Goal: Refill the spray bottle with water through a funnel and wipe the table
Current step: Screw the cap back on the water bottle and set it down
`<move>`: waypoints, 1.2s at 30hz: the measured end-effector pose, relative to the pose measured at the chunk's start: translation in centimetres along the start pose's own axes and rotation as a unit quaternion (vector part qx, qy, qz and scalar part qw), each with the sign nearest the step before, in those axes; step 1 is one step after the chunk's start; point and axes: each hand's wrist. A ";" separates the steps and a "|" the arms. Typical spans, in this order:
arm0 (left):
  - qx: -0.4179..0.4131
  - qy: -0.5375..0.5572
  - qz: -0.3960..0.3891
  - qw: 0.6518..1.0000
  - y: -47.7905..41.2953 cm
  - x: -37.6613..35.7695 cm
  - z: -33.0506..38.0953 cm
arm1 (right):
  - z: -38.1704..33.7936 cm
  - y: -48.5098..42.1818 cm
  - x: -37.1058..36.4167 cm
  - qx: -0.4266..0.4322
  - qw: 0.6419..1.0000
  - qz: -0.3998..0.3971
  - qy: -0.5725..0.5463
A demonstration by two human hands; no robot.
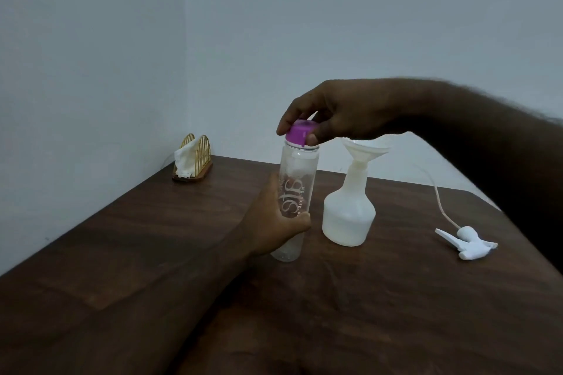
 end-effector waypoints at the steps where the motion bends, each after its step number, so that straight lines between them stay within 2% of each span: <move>1: 0.008 0.012 -0.013 1.000 0.0 0.0 0.0 | 0.1 0.0 0.2 0.007 1.000 -0.011 -0.008; 10: 0.043 0.089 -0.085 0.991 0.0 0.5 0.4 | 0.3 -0.6 1.1 0.018 0.998 -0.051 -0.034; 16: 0.050 0.078 -0.070 0.993 -0.2 0.2 0.5 | -0.8 -0.7 1.0 -0.036 0.997 -0.058 0.030; 19: 0.045 0.057 -0.048 0.996 -0.2 0.0 0.4 | -1.5 -1.1 0.7 -0.075 0.994 -0.039 0.067; 23: 0.050 0.040 -0.030 0.997 -0.3 0.3 0.0 | -1.7 -1.8 -0.7 -0.121 0.977 0.004 0.174; 27: 0.043 0.021 -0.025 0.999 -0.1 0.2 0.2 | -1.6 -1.5 -1.6 -0.133 0.955 0.103 0.246; 31: 0.040 0.028 -0.022 0.999 -0.2 0.3 0.0 | -1.0 -1.3 -0.8 -0.147 0.952 0.183 0.195; 36: 0.037 0.026 -0.025 0.999 -0.2 0.4 -0.3 | -0.2 -1.5 -1.4 -0.039 0.981 0.151 0.119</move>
Point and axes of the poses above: each hand's wrist, its own y-axis away from the middle knuckle, its own x-axis out of the back of the hand, z = x × y, and after that the axes turned 6 degrees about x, right-handed
